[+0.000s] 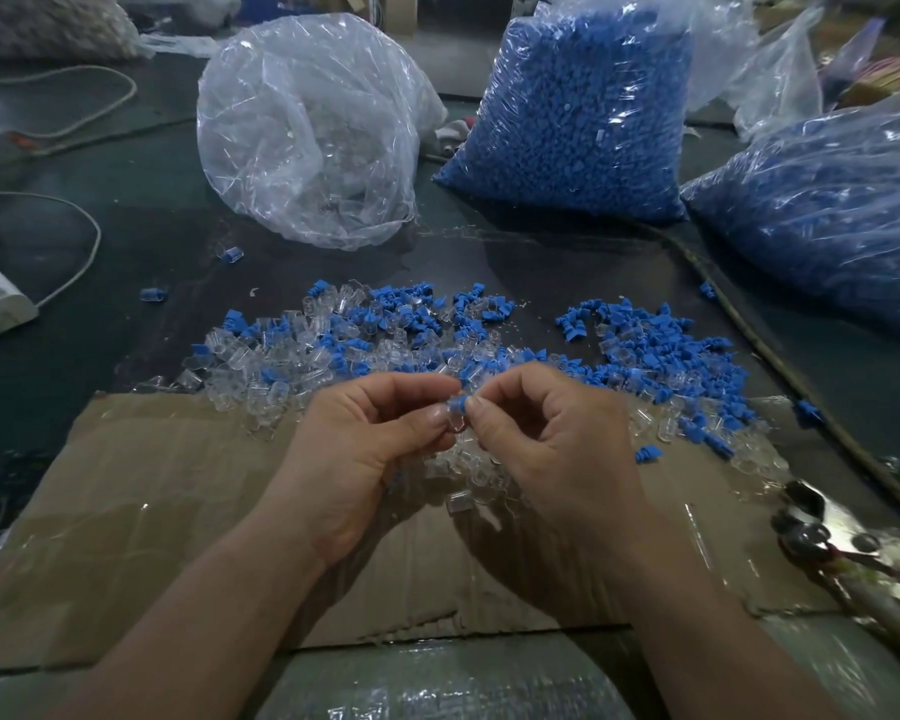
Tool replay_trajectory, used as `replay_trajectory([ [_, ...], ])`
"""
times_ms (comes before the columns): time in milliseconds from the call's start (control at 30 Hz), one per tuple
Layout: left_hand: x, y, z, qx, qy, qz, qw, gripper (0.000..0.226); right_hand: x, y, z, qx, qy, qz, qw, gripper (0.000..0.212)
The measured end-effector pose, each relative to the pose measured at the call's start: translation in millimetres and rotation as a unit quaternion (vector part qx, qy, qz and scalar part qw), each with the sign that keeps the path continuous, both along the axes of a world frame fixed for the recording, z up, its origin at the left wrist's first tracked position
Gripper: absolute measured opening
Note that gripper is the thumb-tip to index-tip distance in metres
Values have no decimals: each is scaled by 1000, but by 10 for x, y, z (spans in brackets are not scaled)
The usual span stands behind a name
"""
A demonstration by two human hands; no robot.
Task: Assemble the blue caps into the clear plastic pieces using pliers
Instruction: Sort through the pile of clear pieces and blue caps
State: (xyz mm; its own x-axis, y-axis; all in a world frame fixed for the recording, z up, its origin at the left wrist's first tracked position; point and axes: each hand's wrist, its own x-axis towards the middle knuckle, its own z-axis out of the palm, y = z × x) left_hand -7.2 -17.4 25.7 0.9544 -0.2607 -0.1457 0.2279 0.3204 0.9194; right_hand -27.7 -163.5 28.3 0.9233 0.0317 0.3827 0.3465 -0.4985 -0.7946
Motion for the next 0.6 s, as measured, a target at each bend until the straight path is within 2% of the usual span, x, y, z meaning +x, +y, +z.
replay_trajectory([
  [200,-23,7,-15,77,-81,3,994,22,-6,10,4,2,33,-5,999,20],
  [367,-34,-31,-20,58,-100,31,993,20,-24,23,46,40,56,-6,998,12],
  [500,-47,-12,1,35,-88,3,995,16,-24,20,47,46,58,-31,997,10],
  [600,-46,9,20,55,-79,-1,995,19,-12,11,21,72,82,-1,994,13],
])
